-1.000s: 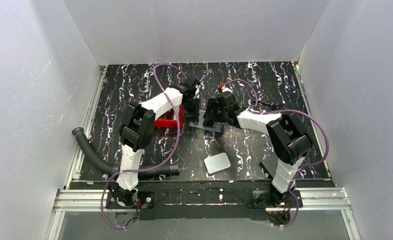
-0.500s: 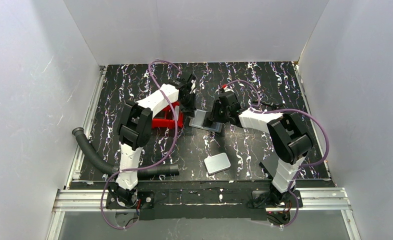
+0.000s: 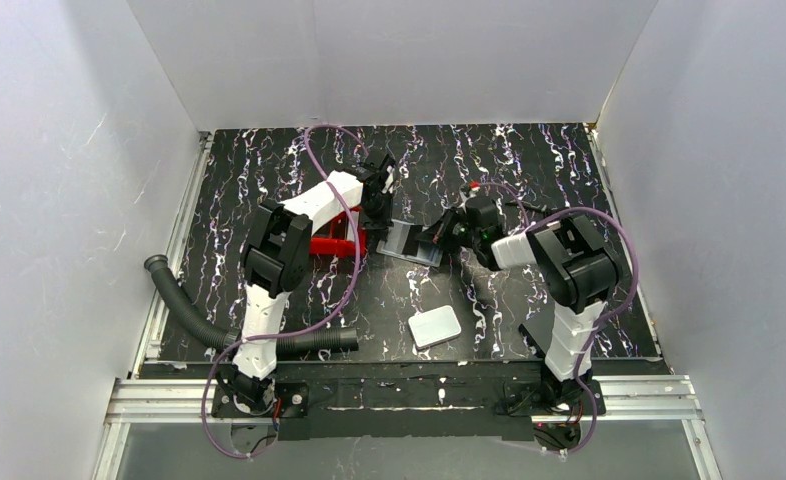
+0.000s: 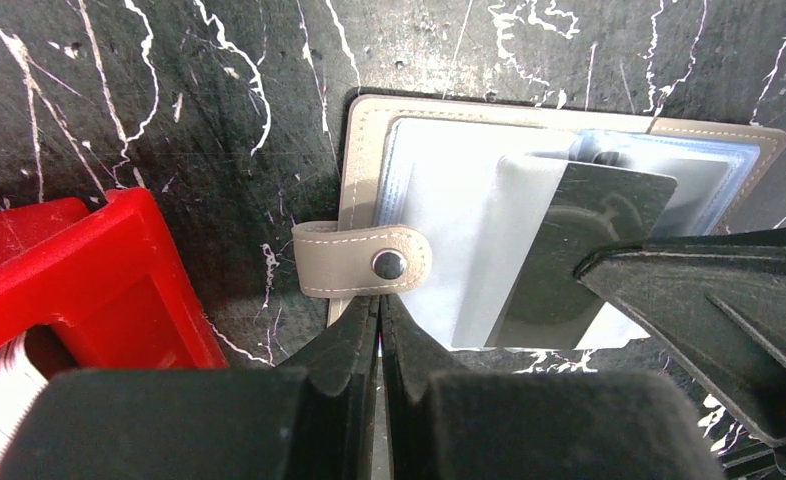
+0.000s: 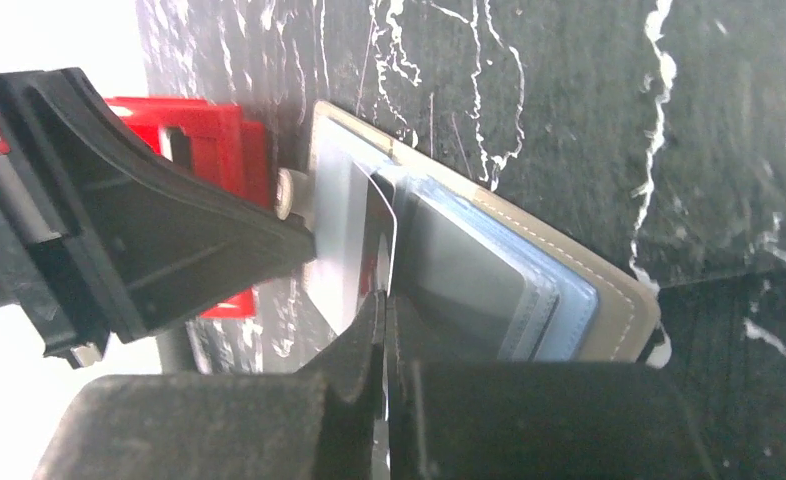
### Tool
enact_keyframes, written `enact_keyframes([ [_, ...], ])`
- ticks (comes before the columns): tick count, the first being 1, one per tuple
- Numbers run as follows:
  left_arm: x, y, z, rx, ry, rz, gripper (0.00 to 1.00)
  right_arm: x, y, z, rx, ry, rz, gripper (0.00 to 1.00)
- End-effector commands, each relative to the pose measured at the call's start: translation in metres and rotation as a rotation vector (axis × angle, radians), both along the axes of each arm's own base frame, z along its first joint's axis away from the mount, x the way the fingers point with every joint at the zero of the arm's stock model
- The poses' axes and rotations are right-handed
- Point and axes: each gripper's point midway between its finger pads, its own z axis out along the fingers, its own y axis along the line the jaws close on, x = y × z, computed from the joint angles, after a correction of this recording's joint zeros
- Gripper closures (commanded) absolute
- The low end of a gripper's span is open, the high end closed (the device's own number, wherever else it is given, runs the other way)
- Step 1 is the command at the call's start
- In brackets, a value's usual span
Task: Put the credit cards into the card holder
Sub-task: Insert the credit card into the card holder.
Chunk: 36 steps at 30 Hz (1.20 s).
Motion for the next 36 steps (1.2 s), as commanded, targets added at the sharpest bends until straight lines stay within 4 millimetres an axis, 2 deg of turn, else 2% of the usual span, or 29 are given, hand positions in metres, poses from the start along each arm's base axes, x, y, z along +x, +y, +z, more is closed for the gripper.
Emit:
enact_keyframes([
  [1, -0.010, -0.003, -0.002, 0.006, 0.021, -0.002, 0.99, -0.007, -0.005, -0.008, 0.104, 0.078, -0.165, 0.99],
  [10, -0.013, -0.006, -0.004, -0.018, 0.031, 0.014, 0.99, -0.007, 0.005, -0.007, 0.173, 0.048, -0.230, 0.99],
  [16, -0.014, -0.004, -0.002, -0.017, 0.023, 0.012, 0.99, -0.008, 0.007, -0.016, 0.135, 0.033, -0.239, 0.98],
  [18, -0.014, -0.004, -0.001, -0.015, 0.019, 0.010, 0.99, -0.011, 0.004, -0.020, 0.080, 0.042, -0.212, 0.92],
  [22, -0.014, -0.003, 0.001, -0.016, 0.015, 0.005, 0.99, -0.023, -0.014, -0.035, -0.111, 0.091, -0.125, 0.74],
  [26, -0.016, -0.001, 0.002, -0.006, 0.012, 0.001, 0.99, -0.036, -0.024, -0.043, -0.216, 0.134, -0.059, 0.58],
  [33, -0.016, 0.001, 0.001, 0.000, 0.012, 0.002, 0.99, -0.043, -0.031, -0.042, -0.271, 0.123, -0.023, 0.56],
  [36, -0.015, 0.001, 0.004, -0.003, 0.008, 0.001, 0.99, -0.039, -0.026, -0.040, -0.289, 0.108, 0.000, 0.56],
])
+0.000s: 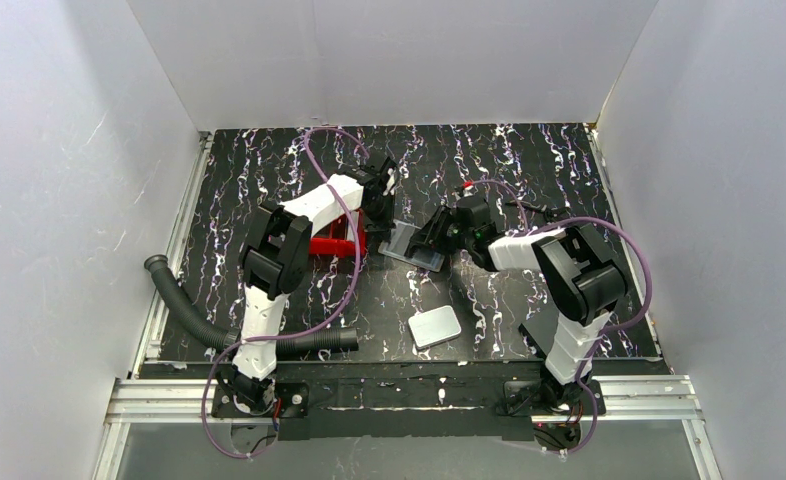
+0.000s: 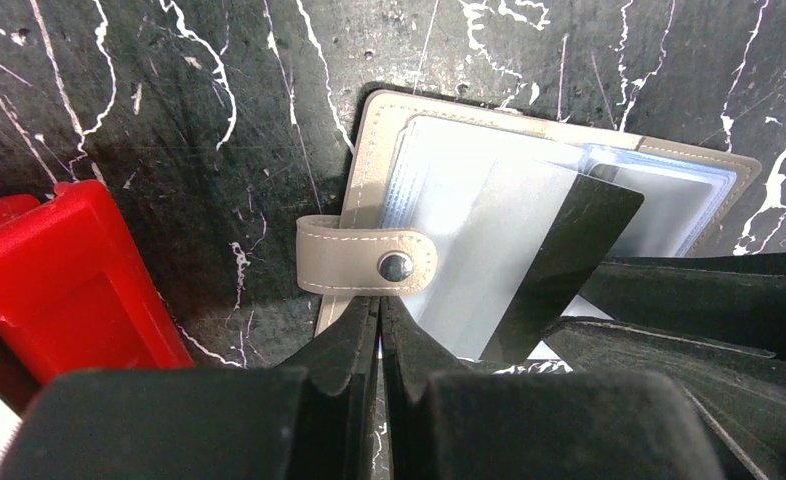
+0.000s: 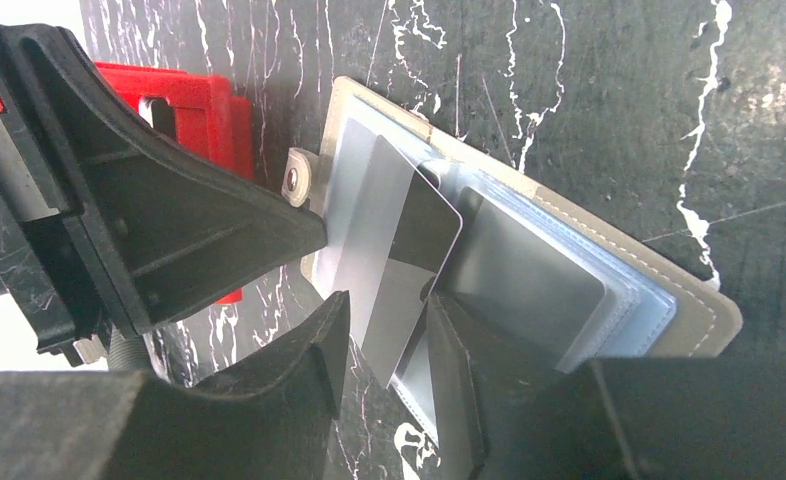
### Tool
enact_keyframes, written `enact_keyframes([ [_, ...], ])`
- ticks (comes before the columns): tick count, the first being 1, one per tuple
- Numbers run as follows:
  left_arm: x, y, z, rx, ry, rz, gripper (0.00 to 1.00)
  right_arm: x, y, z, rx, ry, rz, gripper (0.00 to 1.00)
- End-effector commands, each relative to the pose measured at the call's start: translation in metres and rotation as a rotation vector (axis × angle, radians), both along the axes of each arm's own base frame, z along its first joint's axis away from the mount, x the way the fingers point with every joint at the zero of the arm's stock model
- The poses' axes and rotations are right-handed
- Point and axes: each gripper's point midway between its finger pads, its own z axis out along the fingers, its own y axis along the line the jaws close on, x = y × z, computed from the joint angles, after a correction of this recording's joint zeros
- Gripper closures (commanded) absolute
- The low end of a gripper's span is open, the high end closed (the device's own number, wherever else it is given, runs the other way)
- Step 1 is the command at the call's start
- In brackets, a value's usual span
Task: Put the credit cards into the card holder
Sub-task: Insert the credit card into the card holder.
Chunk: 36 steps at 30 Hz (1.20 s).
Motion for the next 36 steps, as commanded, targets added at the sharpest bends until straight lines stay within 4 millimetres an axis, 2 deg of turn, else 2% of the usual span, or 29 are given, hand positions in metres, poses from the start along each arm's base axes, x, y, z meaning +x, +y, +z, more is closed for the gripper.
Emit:
enact_keyframes([
  [1, -0.012, 0.006, 0.005, 0.024, 0.017, -0.013, 0.99, -0.026, -0.025, -0.049, -0.210, 0.137, 0.034, 0.57],
  [9, -0.011, 0.002, 0.008, 0.009, 0.014, -0.018, 0.99, -0.019, 0.002, -0.054, -0.314, 0.099, 0.071, 0.61],
  [12, -0.011, 0.002, 0.010, 0.004, 0.013, -0.017, 0.99, -0.014, 0.000, -0.050, -0.350, 0.079, 0.064, 0.62],
  [14, -0.010, 0.002, 0.012, 0.005, 0.005, -0.019, 0.99, -0.012, -0.007, -0.047, -0.391, 0.067, 0.050, 0.62],
  [17, -0.010, 0.004, 0.014, 0.008, 0.000, -0.019, 0.99, -0.016, -0.016, -0.040, -0.419, 0.050, 0.049, 0.60],
  [21, -0.012, 0.004, 0.015, 0.008, -0.001, -0.020, 0.99, -0.023, -0.015, -0.038, -0.403, 0.055, 0.076, 0.60],
  [24, -0.012, 0.004, 0.015, 0.007, 0.001, -0.018, 0.99, -0.026, -0.010, -0.038, -0.373, 0.057, 0.077, 0.60],
  [30, -0.012, 0.000, 0.019, -0.013, 0.004, -0.013, 0.99, -0.031, 0.023, -0.018, -0.173, 0.031, 0.129, 0.62],
  [33, -0.013, -0.001, 0.019, -0.025, 0.009, -0.008, 0.99, -0.028, 0.040, -0.008, -0.022, 0.043, 0.098, 0.63],
  [36, -0.015, -0.002, 0.019, -0.035, 0.013, -0.002, 0.99, -0.023, 0.043, -0.008, 0.040, 0.079, 0.025, 0.62],
])
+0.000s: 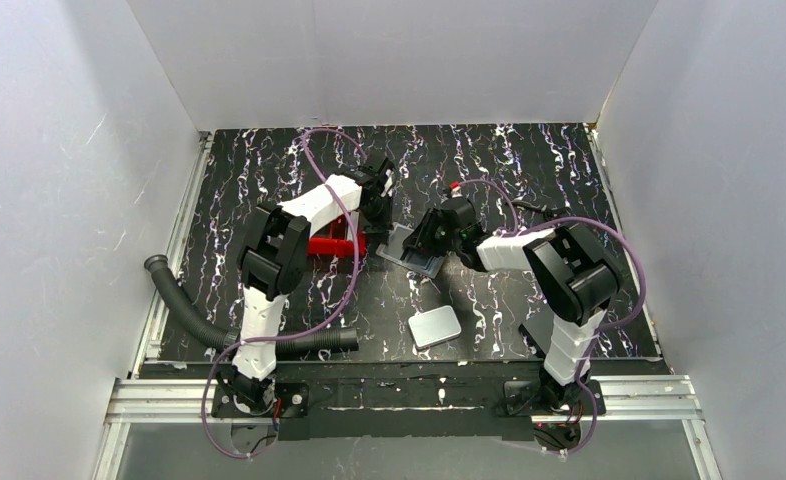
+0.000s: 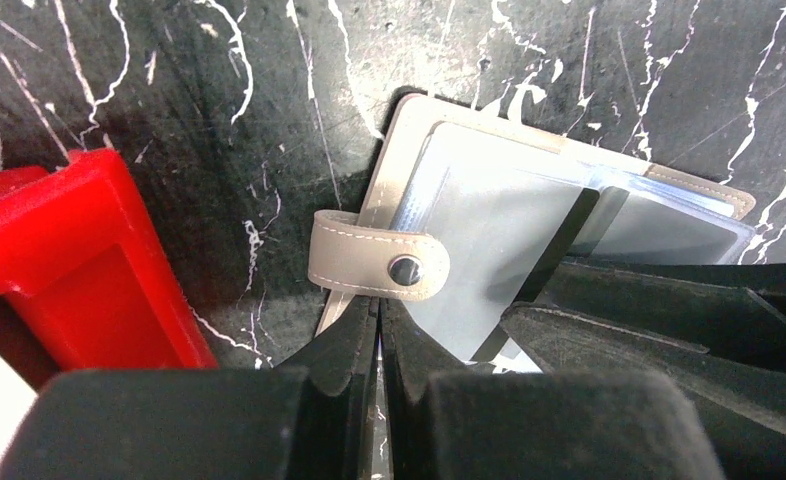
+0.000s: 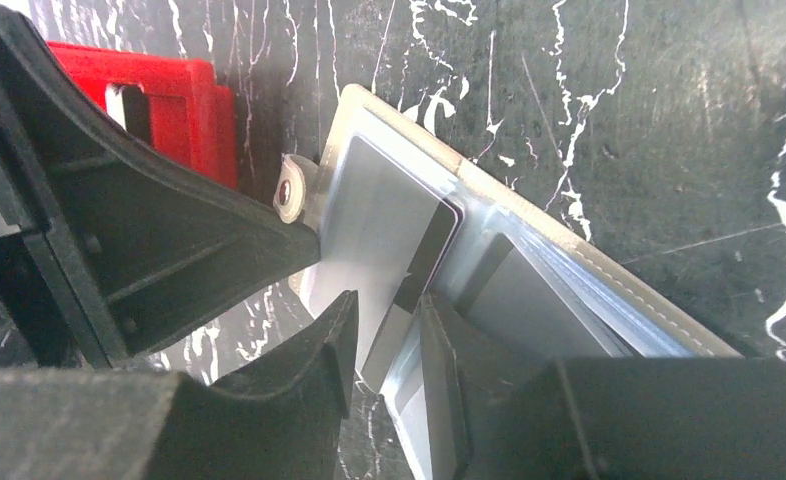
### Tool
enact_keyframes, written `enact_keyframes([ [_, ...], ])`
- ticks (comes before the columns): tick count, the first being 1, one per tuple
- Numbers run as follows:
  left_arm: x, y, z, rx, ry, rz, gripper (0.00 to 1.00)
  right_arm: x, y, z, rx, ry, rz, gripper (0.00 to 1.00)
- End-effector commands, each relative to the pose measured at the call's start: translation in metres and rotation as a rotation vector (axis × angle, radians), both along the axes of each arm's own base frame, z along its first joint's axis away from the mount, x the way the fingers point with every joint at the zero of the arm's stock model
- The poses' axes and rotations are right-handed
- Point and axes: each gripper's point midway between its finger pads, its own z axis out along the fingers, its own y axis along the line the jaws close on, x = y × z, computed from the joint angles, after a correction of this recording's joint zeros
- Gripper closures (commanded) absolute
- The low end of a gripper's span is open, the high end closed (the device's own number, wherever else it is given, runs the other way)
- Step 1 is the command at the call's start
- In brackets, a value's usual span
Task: Put the credit cards into the card holder
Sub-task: Insert the credit card into the card holder.
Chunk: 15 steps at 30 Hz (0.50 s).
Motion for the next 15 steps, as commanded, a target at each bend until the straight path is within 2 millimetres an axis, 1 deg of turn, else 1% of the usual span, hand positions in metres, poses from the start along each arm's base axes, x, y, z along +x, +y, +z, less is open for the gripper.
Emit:
enact_keyframes([
  [1, -0.009, -0.004, 0.019, -0.033, -0.009, 0.003, 0.99, -0.015, 0.017, -0.006, 0.136, 0.106, -0.038, 0.62],
  [3, -0.009, -0.004, 0.020, -0.039, -0.010, 0.004, 0.99, -0.013, 0.008, -0.008, 0.134, 0.109, -0.103, 0.59],
  [6, -0.010, -0.006, 0.020, -0.051, -0.003, 0.005, 0.99, -0.011, 0.002, 0.001, 0.192, 0.091, -0.154, 0.55],
  [7, -0.010, -0.006, 0.022, -0.053, -0.006, 0.006, 0.99, -0.011, 0.001, 0.002, 0.177, 0.099, -0.151, 0.54],
  [8, -0.010, -0.006, 0.023, -0.051, -0.010, 0.006, 0.99, -0.010, 0.000, 0.004, 0.132, 0.084, -0.122, 0.51],
  [10, -0.007, -0.005, 0.028, -0.048, -0.029, 0.004, 0.98, -0.011, -0.011, 0.001, 0.002, 0.080, -0.091, 0.46],
  [13, -0.004, -0.006, 0.036, -0.052, -0.048, -0.004, 0.98, -0.024, -0.026, -0.007, -0.119, 0.091, -0.030, 0.42],
  [15, -0.002, -0.008, 0.039, -0.058, -0.050, -0.006, 0.98, -0.031, -0.032, -0.009, -0.156, 0.077, 0.004, 0.39],
])
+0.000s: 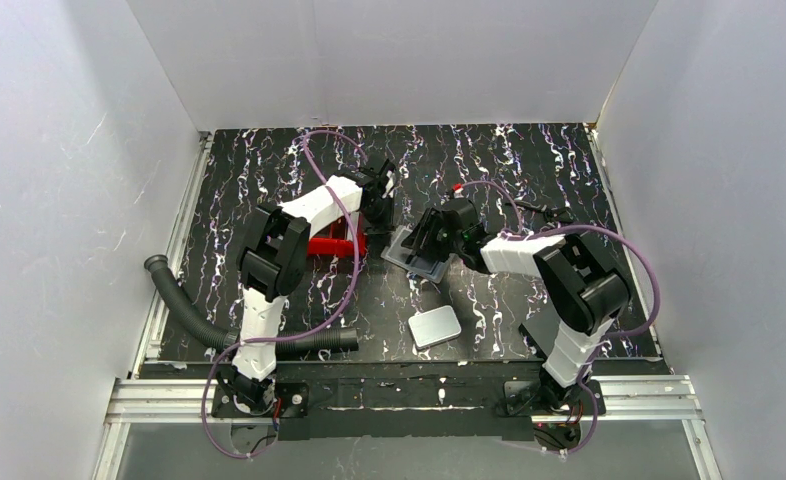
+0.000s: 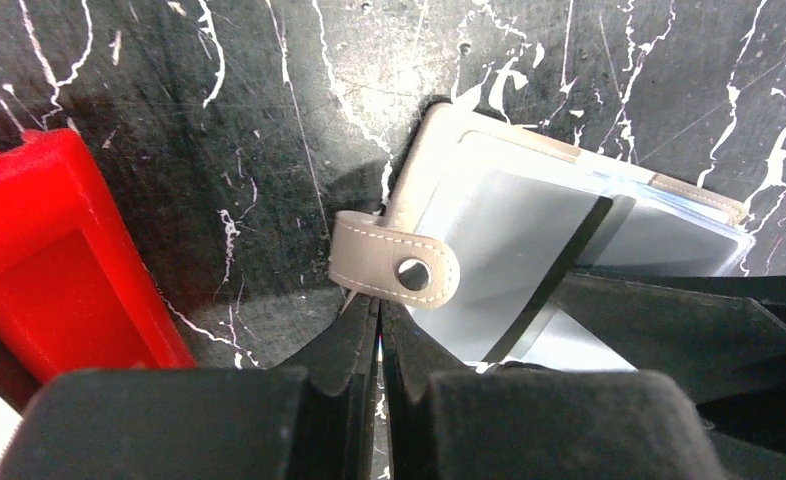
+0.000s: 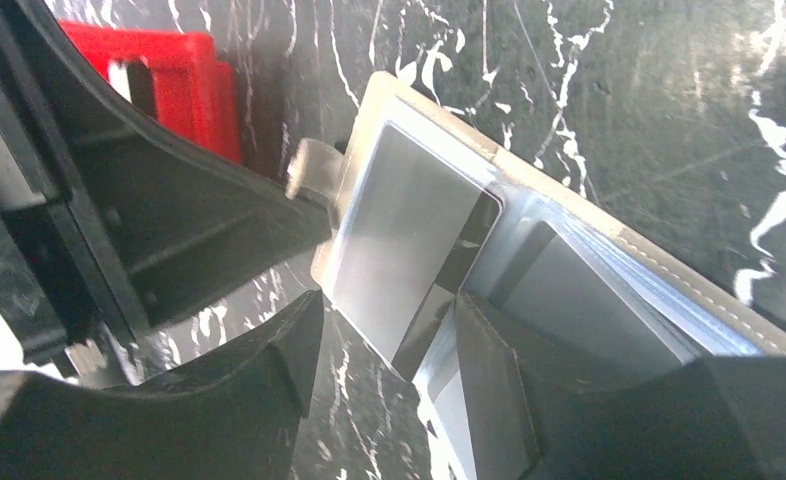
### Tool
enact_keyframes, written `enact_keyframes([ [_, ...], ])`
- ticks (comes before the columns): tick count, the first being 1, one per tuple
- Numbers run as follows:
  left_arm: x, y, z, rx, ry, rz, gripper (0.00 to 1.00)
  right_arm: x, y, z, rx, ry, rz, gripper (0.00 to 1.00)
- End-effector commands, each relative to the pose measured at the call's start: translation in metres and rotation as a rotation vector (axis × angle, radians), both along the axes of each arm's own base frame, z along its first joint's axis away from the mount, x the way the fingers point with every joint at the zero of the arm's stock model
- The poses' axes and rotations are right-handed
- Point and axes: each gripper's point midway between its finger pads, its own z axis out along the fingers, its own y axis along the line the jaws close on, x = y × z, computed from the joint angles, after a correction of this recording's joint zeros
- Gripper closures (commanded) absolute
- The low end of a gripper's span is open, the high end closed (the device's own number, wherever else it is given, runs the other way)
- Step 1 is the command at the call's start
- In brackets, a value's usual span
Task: Put the credit cards into the card holder
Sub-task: Insert the credit card into the card holder.
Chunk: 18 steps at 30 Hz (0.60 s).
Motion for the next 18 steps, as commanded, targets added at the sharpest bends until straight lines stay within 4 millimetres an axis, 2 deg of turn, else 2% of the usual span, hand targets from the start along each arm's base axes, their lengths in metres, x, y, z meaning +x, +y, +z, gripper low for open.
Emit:
enact_keyframes([
  [1, 0.002, -0.006, 0.037, -0.045, -0.053, -0.015, 0.98, -0.027, -0.026, -0.015, -0.184, 0.022, 0.100, 0.38],
  [6, -0.003, -0.003, 0.034, -0.034, -0.046, -0.014, 0.98, -0.033, -0.021, -0.008, -0.167, 0.000, 0.174, 0.38],
  [12, -0.015, -0.005, 0.028, -0.056, -0.006, -0.018, 0.98, -0.032, -0.009, 0.001, -0.095, -0.006, 0.194, 0.52],
  [15, -0.023, -0.006, 0.020, -0.066, 0.016, -0.020, 0.98, -0.032, -0.007, 0.000, -0.061, 0.001, 0.175, 0.54],
  [18, -0.035, -0.009, 0.012, -0.087, 0.051, -0.016, 0.98, -0.023, -0.006, 0.004, -0.031, 0.003, 0.118, 0.57],
])
